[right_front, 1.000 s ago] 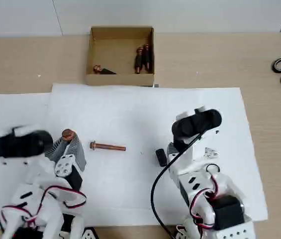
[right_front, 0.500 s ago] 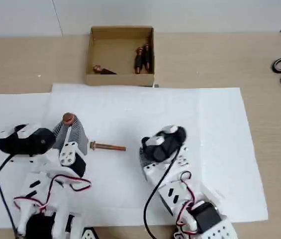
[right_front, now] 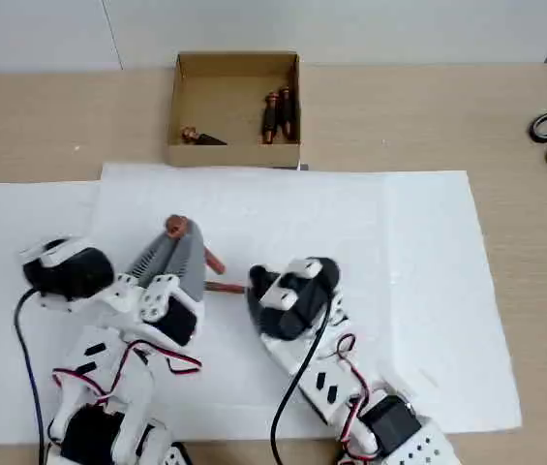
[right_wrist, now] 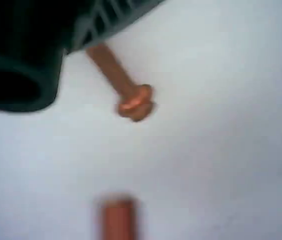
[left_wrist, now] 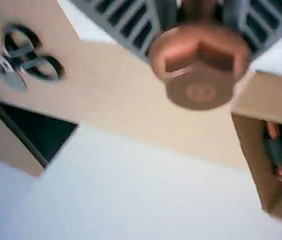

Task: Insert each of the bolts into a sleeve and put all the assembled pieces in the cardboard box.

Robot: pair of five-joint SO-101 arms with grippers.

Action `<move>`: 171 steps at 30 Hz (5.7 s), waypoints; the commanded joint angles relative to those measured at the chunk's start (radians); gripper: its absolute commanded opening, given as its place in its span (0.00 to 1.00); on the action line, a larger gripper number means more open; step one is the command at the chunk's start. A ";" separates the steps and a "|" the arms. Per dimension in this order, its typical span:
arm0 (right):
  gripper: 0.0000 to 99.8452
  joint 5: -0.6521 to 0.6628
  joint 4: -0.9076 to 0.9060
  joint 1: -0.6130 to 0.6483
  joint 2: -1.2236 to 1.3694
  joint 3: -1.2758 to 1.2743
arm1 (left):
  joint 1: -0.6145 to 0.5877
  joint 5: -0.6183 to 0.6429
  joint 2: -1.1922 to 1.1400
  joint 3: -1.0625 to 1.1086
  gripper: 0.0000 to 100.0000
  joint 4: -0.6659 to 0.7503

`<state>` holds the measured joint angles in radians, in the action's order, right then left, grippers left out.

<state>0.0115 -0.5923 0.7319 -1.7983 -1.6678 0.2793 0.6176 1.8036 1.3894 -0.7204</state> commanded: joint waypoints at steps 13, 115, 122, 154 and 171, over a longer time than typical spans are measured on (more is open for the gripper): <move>0.00 0.009 0.027 0.074 -0.016 -0.014 | 0.023 0.009 0.009 0.012 0.01 0.054; 0.00 0.087 0.021 0.070 -0.016 0.054 | 0.278 -0.250 0.008 0.096 0.20 -0.334; 0.00 0.087 0.028 0.070 -0.016 0.025 | 0.152 -0.414 0.005 0.096 0.20 -0.310; 0.00 0.083 0.028 0.035 -0.016 -0.015 | -0.198 -0.364 0.009 -0.110 0.01 -0.315; 0.00 -0.152 0.027 -0.355 0.128 0.276 | -0.468 -0.474 0.009 0.074 0.01 -0.293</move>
<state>-0.0852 -0.5570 0.4173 -1.7215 -1.5067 -0.1841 0.1511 1.8036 1.4691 -1.0334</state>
